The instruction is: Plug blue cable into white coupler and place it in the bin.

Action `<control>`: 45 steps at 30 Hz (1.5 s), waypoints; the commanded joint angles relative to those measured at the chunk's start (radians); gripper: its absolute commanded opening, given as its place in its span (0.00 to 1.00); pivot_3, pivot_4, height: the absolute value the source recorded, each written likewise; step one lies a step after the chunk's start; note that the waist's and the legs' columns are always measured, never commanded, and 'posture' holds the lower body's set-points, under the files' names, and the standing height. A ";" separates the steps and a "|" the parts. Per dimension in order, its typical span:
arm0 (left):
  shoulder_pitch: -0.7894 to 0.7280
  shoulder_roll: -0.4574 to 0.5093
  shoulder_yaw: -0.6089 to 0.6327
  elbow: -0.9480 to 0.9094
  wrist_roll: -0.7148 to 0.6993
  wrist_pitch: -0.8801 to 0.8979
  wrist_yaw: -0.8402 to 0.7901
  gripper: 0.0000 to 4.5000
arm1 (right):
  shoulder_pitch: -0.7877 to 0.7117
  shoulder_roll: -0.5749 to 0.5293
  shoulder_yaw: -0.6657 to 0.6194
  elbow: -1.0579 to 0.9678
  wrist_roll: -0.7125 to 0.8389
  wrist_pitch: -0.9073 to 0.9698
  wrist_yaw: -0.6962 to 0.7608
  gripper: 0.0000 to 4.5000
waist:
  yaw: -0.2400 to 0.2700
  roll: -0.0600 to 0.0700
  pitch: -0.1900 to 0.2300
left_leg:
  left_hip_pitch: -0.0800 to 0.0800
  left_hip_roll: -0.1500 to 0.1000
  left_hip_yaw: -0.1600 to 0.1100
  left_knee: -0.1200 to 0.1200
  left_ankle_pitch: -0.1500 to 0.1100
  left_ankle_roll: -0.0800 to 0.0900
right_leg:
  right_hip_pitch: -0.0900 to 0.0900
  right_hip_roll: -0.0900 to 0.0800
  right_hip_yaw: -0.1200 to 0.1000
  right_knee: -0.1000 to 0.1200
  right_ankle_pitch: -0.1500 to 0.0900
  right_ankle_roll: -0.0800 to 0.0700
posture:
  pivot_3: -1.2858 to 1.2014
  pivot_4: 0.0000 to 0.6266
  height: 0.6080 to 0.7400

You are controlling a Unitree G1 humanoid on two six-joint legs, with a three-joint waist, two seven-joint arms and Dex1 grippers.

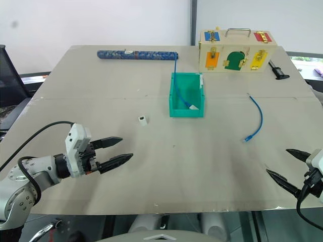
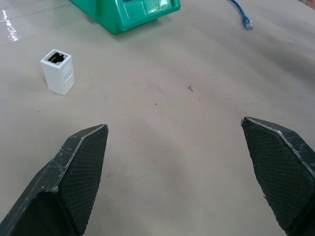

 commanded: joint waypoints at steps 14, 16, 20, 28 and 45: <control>-0.236 -0.023 -0.157 -0.097 -0.081 -0.052 -0.085 1.00 | -0.499 -0.460 0.471 0.291 -0.323 -0.212 0.186 0.91 | -0.008 -0.001 0.004 | 0.001 -0.001 0.004 0.001 0.000 0.000 | 0.000 0.002 0.002 -0.001 0.004 -0.005 | 0.52 0.24 1.00; -0.243 -0.005 -0.174 -0.096 -0.067 -0.076 -0.122 1.00 | -0.656 -0.445 0.594 0.401 -0.382 -0.284 0.228 0.84 | -0.003 -0.002 0.005 | 0.001 -0.001 0.002 0.001 0.000 0.000 | 0.000 0.002 0.001 -0.001 0.002 -0.002 | 0.52 0.24 1.00; -0.233 0.001 -0.181 -0.102 -0.066 -0.095 -0.141 1.00 | -0.887 -0.393 0.773 0.580 -0.492 -0.408 0.292 0.65 | -0.007 -0.002 0.008 | 0.000 -0.001 0.003 0.002 0.000 0.000 | 0.000 0.002 0.002 -0.001 0.004 -0.005 | 0.52 0.24 1.00; -0.173 0.000 -0.182 -0.123 -0.046 -0.148 -0.150 1.00 | -1.119 -0.291 0.923 0.803 -0.605 -0.532 0.327 0.65 | -0.006 -0.001 0.009 | -0.001 -0.001 0.003 0.001 0.000 0.000 | -0.001 0.001 0.002 -0.001 0.006 -0.003 | 0.52 0.24 1.00; -0.131 -0.030 -0.192 -0.085 -0.005 -0.206 -0.103 1.00 | -1.159 -0.174 0.973 0.525 -0.488 -0.158 0.445 0.01 | -0.011 0.000 0.010 | 0.000 -0.001 0.002 0.001 0.000 0.000 | -0.001 0.002 0.001 0.001 0.007 -0.003 | 0.52 0.24 1.00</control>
